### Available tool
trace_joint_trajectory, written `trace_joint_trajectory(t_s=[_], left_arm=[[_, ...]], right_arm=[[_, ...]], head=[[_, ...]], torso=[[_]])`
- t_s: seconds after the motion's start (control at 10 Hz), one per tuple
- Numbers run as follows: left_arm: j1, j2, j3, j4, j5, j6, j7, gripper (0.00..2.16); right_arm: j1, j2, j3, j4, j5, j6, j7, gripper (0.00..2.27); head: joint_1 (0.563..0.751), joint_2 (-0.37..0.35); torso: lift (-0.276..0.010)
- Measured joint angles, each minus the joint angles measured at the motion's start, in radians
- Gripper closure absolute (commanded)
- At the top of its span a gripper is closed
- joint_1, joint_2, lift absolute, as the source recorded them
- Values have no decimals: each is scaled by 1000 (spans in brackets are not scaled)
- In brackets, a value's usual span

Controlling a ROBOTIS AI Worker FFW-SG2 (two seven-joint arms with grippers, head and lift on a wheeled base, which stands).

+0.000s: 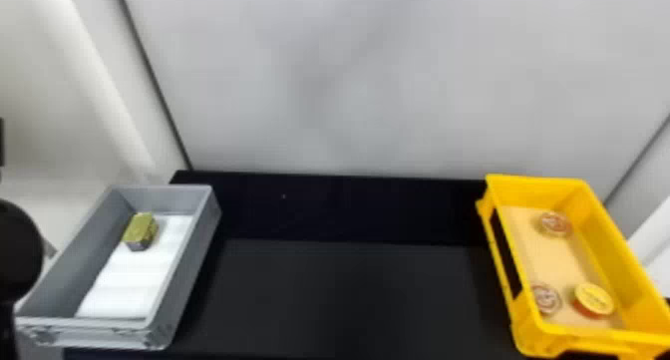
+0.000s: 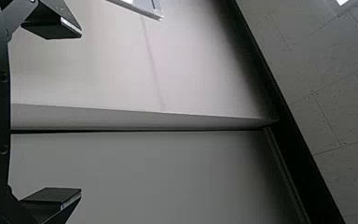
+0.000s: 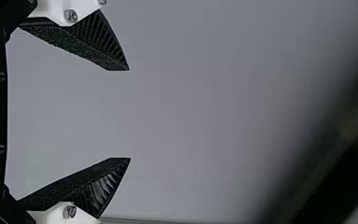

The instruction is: Pick up the round yellow can and place it in the yellow rectangular box

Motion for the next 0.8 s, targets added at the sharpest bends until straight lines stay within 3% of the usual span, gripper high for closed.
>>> trace_joint_trajectory(t_s=[0.3,0.8], left_arm=[[16,15,33,-12,-4,-4,0,88],[31,24,49,-12,-9,-12,1,88]], right_arm=[[-90,-37,85,-32,12,-113,-70,99],[-93,-69,144,-80,30,-248,-164,91]], head=[[694,54],[694,54]], torso=[[-3],[-3]])
